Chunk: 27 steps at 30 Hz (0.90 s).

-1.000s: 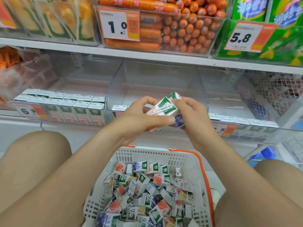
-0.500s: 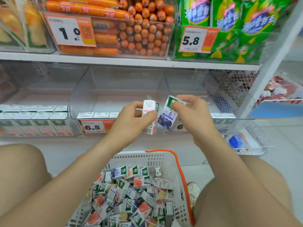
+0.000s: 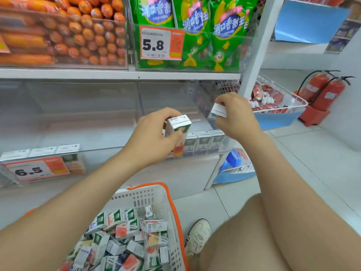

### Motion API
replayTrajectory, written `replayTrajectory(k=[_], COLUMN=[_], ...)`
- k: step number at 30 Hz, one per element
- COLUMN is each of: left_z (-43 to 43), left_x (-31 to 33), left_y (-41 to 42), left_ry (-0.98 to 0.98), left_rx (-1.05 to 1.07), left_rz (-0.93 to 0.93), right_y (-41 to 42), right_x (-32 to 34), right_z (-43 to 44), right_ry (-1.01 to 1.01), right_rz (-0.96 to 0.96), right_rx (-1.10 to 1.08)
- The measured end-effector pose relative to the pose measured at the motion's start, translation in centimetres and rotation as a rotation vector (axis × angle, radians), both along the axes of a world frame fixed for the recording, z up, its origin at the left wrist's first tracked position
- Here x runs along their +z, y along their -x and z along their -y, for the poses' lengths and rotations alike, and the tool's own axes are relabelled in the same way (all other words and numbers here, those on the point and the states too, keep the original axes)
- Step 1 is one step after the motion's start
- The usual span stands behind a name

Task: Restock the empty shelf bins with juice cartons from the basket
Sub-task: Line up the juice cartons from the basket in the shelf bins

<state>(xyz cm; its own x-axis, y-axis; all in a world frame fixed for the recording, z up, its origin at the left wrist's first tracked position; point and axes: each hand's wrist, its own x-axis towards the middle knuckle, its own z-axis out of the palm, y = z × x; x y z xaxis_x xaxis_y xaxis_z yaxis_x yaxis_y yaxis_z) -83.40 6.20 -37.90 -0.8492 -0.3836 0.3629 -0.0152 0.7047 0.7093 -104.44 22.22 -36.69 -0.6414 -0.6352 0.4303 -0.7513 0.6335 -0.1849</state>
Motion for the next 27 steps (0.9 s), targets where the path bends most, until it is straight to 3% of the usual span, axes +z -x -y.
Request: replayTrajectory(k=[7,11,16,23,27], left_z=[-1.5,-1.6,-1.0,-0.7,-0.7], left_x=[-2.2,-3.5,-4.2,-3.8,-3.7], left_y=[4.5,5.6,6.1,6.7,6.8], left_ry=[0.155,0.152,0.154,0.140,0.122], left_rx=[-0.021,-0.004,-0.020,-0.043,-0.044], left_rz=[-0.052,-0.033,-0.011,0.020,0.025], right_y=[3.5,3.4,4.7,5.5,5.1], right_x=[-1.8,-2.3,-3.2,-3.3,-3.9], right_z=[-2.8,-2.2,-1.5,-2.5,-2.5], right_ry=[-0.327,-0.521,-0.486,-0.381,-0.464], right_rz=[-0.201,-0.150,-0.033,-0.029,0.068], right_rx=[-0.076,-0.090,-0.065,-0.097,-0.090])
